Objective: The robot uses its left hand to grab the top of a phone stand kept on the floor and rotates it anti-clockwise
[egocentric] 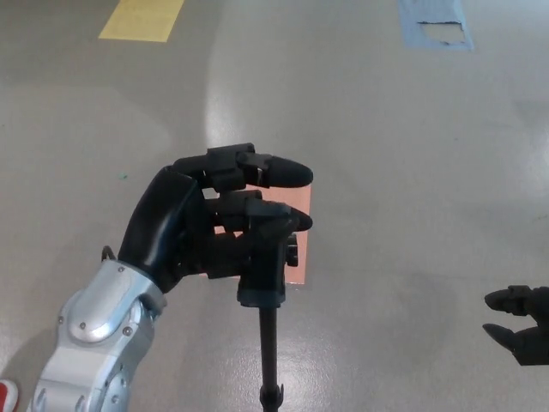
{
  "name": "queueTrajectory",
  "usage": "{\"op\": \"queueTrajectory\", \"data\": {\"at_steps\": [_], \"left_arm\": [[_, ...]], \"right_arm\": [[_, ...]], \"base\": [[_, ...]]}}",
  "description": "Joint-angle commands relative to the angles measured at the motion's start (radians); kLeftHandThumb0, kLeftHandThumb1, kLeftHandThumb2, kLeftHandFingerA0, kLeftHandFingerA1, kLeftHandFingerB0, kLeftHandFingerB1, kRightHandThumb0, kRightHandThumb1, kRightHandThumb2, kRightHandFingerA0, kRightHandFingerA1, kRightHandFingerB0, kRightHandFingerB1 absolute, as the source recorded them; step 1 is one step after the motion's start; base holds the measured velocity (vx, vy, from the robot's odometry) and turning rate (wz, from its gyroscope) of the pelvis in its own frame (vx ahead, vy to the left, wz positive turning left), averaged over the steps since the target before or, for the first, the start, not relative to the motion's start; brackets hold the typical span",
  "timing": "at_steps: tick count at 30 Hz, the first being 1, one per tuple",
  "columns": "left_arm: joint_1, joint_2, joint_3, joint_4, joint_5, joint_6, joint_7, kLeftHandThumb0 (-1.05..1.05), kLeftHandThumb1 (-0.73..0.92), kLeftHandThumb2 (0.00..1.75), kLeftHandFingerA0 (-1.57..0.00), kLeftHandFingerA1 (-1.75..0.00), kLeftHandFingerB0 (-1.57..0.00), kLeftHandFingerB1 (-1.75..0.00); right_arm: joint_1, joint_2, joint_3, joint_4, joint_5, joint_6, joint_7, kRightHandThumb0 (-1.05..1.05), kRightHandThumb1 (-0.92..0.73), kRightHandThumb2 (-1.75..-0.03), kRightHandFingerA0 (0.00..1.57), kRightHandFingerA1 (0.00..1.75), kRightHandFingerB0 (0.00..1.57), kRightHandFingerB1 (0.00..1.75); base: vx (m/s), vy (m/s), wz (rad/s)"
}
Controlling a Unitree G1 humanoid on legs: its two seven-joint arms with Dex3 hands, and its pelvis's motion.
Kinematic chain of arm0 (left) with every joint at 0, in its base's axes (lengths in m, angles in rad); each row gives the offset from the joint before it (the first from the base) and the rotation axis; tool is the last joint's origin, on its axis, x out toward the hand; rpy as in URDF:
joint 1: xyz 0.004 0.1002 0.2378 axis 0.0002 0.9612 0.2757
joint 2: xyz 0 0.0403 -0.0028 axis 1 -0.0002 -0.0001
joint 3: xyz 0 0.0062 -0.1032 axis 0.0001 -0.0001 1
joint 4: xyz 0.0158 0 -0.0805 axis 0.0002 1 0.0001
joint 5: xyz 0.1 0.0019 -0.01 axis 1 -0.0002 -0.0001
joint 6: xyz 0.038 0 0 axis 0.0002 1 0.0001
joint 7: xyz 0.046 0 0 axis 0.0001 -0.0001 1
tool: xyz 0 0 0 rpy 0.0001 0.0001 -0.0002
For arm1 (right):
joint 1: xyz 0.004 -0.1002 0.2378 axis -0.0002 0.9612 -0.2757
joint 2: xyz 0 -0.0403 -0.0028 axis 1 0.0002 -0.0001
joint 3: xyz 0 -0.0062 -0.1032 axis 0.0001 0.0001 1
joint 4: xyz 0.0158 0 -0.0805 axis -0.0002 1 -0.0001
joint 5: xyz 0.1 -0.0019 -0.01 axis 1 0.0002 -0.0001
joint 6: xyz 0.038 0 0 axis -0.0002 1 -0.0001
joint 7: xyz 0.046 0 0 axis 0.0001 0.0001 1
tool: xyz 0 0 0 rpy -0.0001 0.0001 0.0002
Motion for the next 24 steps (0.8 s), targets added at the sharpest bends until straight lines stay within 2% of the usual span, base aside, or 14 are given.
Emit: {"op": "queueTrajectory", "data": {"at_steps": [1,18,19,21,22,24], "left_arm": [[-0.063,-0.038,0.123,-0.097,-0.346,0.504,0.114,-0.11,0.71,0.61,-1.0,-0.56,-0.87,-0.54],[-0.112,-0.059,0.177,-0.1,-0.375,0.648,0.162,-0.13,0.71,0.61,-0.97,-0.61,-0.82,-0.54],[-0.116,-0.06,0.182,-0.099,-0.379,0.655,0.162,-0.13,0.71,0.61,-0.97,-0.61,-0.82,-0.54],[-0.123,-0.066,0.194,-0.098,-0.392,0.674,0.17,-0.13,0.7,0.61,-0.97,-0.62,-0.82,-0.54],[-0.125,-0.068,0.198,-0.098,-0.396,0.68,0.174,-0.14,0.7,0.61,-0.97,-0.61,-0.82,-0.54],[-0.13,-0.07,0.206,-0.098,-0.4,0.692,0.181,-0.14,0.7,0.62,-0.98,-0.6,-0.81,-0.54]], "right_arm": [[-0.039,-0.02,-0.002,0.013,-0.001,0.03,0.014,-0.53,-0.87,-0.65,0.16,0.3,0.03,0.24],[-0.053,-0.021,-0.002,0.009,-0.002,0.028,0.011,-0.52,-0.87,-0.65,0.18,0.31,0.04,0.24],[-0.056,-0.021,0.004,0.011,-0.008,0.03,0.009,-0.53,-0.86,-0.69,0.18,0.32,0.08,0.17],[-0.06,-0.023,0.006,0.011,-0.01,0.029,0.011,-0.53,-0.86,-0.69,0.18,0.32,0.07,0.17],[-0.062,-0.023,0.006,0.012,-0.011,0.029,0.012,-0.3,-0.65,-1.13,0.0,0.47,0.0,0.48],[-0.065,-0.023,0.008,0.012,-0.013,0.029,0.014,-0.3,-0.65,-1.13,0.0,0.47,0.0,0.48]], "base": [[0.0,0.0,0.0],[0.0,0.0,0.0],[0.0,0.0,0.0],[0.0,0.0,0.0],[0.0,0.0,0.0],[0.0,0.0,0.0]]}}
